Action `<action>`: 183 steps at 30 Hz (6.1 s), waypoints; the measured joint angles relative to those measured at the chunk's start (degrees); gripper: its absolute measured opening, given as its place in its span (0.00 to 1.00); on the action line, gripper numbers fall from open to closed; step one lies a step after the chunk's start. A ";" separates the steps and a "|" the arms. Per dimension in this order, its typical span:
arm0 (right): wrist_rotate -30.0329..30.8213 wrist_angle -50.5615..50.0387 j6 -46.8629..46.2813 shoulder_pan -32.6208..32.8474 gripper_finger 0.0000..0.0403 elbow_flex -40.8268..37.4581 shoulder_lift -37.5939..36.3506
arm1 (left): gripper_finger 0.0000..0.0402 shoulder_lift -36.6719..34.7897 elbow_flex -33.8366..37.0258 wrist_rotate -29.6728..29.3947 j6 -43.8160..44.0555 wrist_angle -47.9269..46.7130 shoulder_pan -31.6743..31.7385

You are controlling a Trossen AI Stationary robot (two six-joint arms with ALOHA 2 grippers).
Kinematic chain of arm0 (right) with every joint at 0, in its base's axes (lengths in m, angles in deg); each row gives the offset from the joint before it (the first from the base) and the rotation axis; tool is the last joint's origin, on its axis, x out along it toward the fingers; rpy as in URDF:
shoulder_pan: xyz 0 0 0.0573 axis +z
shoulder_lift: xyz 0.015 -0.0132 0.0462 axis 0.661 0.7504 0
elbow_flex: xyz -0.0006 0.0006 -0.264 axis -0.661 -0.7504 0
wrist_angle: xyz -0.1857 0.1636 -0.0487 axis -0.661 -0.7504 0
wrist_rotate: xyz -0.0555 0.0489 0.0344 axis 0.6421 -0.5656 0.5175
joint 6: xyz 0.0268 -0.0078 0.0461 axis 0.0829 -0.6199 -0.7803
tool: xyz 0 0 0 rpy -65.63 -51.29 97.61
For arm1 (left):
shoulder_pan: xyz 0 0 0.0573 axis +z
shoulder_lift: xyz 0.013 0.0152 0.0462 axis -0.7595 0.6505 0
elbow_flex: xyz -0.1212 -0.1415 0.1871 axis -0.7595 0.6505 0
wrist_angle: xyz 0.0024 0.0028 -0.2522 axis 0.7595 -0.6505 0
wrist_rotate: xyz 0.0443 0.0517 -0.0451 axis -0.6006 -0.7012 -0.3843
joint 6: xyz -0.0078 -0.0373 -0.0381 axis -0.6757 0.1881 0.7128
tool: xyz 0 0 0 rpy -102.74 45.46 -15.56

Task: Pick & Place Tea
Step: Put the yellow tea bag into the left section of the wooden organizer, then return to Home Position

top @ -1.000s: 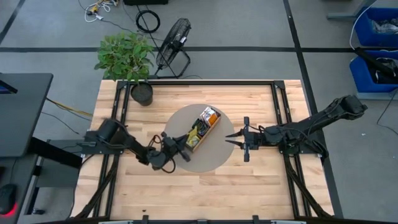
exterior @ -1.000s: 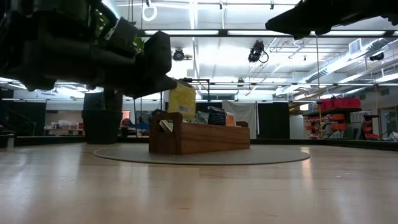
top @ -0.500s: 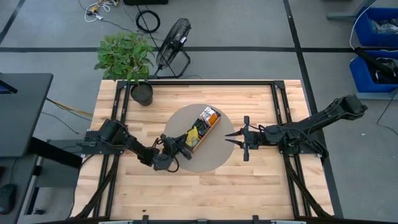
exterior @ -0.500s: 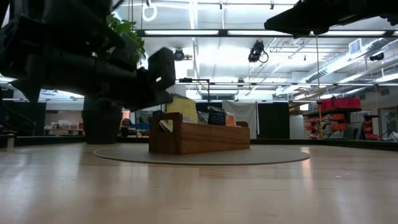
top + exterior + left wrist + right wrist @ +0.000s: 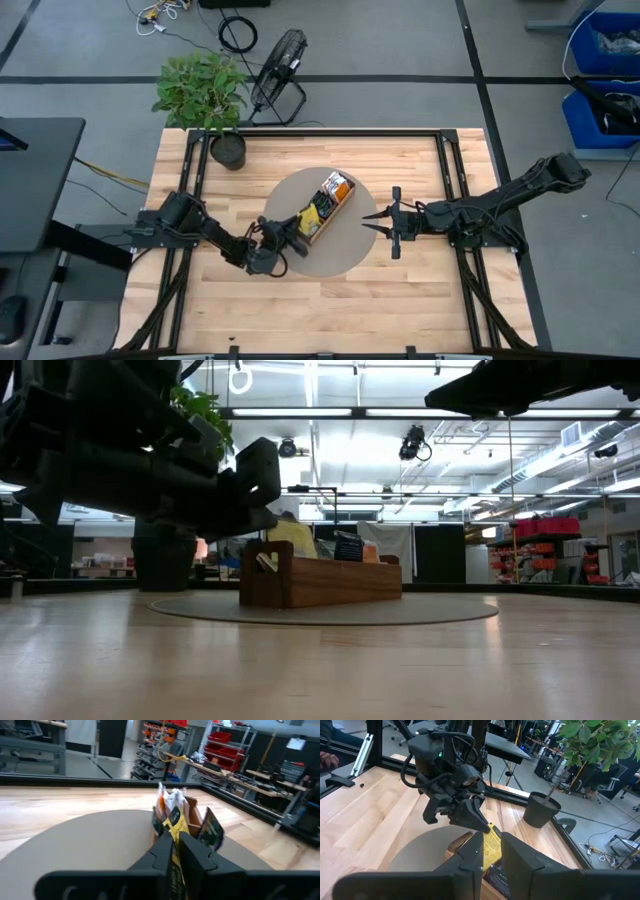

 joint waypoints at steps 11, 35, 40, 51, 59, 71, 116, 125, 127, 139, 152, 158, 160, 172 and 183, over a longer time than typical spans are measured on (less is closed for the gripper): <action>-0.02 -0.19 -0.17 0.00 0.19 0.00 0.00 | 0.23 0.00 -3.20 2.02 -3.45 0.04 -2.35; -11.75 10.52 -3.35 1.31 0.19 -4.69 0.00 | 0.19 -0.17 -3.19 48.75 -22.08 9.28 4.04; -11.24 21.51 -3.26 1.27 0.19 -11.07 -0.55 | 0.17 -0.80 -3.10 59.85 -25.76 15.44 8.13; -9.32 27.06 -6.43 2.26 0.19 -17.82 -1.33 | 0.14 -12.60 9.91 64.81 -22.86 14.14 16.48; -5.01 32.72 -6.56 2.32 0.19 -23.43 -3.03 | 0.13 -23.70 20.81 64.63 -21.29 14.31 18.86; -3.91 30.17 -5.98 2.32 0.19 -25.60 -7.39 | 0.13 -38.75 29.76 63.06 -21.63 11.74 18.78; -9.92 -6.11 -7.90 2.36 0.19 -25.55 -44.42 | 0.13 -96.48 35.34 70.49 -24.58 -42.75 18.53; -9.91 -14.11 -6.53 2.12 0.19 -25.55 -53.11 | 0.13 -101.36 35.36 71.10 -24.43 -49.57 19.42; -9.50 -16.48 -6.77 2.12 0.19 -25.55 -55.23 | 0.13 -102.32 35.36 71.10 -24.73 -50.10 19.47; -15.02 -20.04 -7.58 2.08 0.19 -25.53 -58.84 | 0.13 -103.78 35.37 75.44 -26.99 -55.61 21.35; -12.96 -19.89 -7.55 2.07 0.19 -25.53 -58.84 | 0.10 -106.20 33.38 82.34 -26.79 -60.90 23.89; -13.16 -19.87 -7.54 2.05 0.19 -25.53 -58.82 | 0.10 -111.87 34.08 83.65 -29.32 -60.55 23.82; -13.73 -19.90 -6.86 2.05 0.19 -25.53 -58.82 | 0.10 -113.55 35.15 83.67 -29.32 -62.92 23.82; -15.05 -20.03 -6.08 2.14 0.19 -25.53 -58.82 | 0.10 -115.41 35.32 84.65 -31.77 -63.01 23.82; -15.74 -20.24 -6.49 2.12 0.19 -25.51 -58.82 | 0.10 -115.51 35.34 87.08 -31.76 -61.62 23.85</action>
